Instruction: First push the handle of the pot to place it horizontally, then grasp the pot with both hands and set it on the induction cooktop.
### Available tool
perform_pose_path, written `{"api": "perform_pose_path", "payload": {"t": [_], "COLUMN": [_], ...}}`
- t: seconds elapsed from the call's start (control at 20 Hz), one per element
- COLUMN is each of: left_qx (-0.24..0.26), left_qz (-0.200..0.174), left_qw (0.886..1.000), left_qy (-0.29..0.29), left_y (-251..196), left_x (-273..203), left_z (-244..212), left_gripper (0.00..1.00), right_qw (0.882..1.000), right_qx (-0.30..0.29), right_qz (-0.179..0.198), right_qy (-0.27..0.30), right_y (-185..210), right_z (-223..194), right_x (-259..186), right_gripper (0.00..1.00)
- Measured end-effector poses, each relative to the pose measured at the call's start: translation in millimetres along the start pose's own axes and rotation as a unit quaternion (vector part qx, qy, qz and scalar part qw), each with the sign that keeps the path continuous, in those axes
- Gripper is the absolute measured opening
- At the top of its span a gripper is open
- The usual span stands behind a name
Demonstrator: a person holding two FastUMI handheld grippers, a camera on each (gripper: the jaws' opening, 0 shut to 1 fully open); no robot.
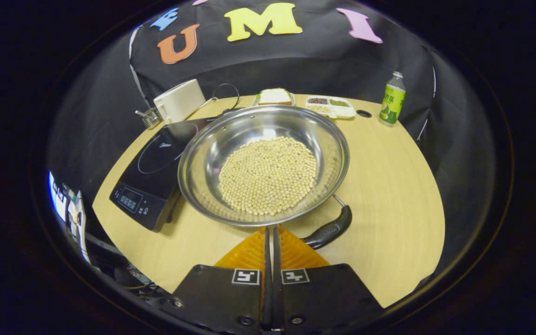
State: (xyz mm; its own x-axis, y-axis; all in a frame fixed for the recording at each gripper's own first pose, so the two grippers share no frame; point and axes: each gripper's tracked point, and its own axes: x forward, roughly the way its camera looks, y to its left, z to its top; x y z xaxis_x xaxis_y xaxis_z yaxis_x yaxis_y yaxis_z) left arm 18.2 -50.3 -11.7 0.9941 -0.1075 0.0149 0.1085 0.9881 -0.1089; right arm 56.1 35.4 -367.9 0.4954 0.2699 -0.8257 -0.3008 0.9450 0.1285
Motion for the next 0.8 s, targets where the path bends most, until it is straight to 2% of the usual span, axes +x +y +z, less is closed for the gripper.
{"api": "perform_pose_path", "payload": {"t": [0.3, 0.45, 0.5, 0.55, 0.75, 0.8], "left_qx": [0.002, -0.002, -0.005, -0.005, 0.007, 0.008], "left_qz": [0.003, -0.014, -0.015, -0.013, 0.002, 0.002], "left_qw": [1.000, 1.000, 1.000, 1.000, 1.000, 1.000], "left_qy": [0.010, 0.020, 0.022, 0.022, 0.023, 0.023], "left_y": [4, 2, 5, 9, 21, 22], "left_x": [36, 47, 51, 54, 63, 67], "left_z": [2, -10, -13, -15, -25, -27], "left_gripper": [0.95, 0.95, 0.95, 0.95, 0.96, 0.96], "right_qw": [0.999, 0.999, 0.998, 0.998, 0.998, 0.998], "right_qx": [-0.017, -0.026, -0.028, -0.026, -0.021, -0.025], "right_qz": [0.013, 0.003, 0.001, -0.002, -0.016, -0.025], "right_qy": [0.027, 0.043, 0.047, 0.051, 0.055, 0.053], "right_y": [-18, -30, -34, -39, -63, -70], "right_z": [7, 9, 11, 11, 18, 21], "right_x": [6, 14, 16, 17, 25, 27], "right_gripper": [0.04, 0.04, 0.01, 0.04, 0.04, 0.01]}}
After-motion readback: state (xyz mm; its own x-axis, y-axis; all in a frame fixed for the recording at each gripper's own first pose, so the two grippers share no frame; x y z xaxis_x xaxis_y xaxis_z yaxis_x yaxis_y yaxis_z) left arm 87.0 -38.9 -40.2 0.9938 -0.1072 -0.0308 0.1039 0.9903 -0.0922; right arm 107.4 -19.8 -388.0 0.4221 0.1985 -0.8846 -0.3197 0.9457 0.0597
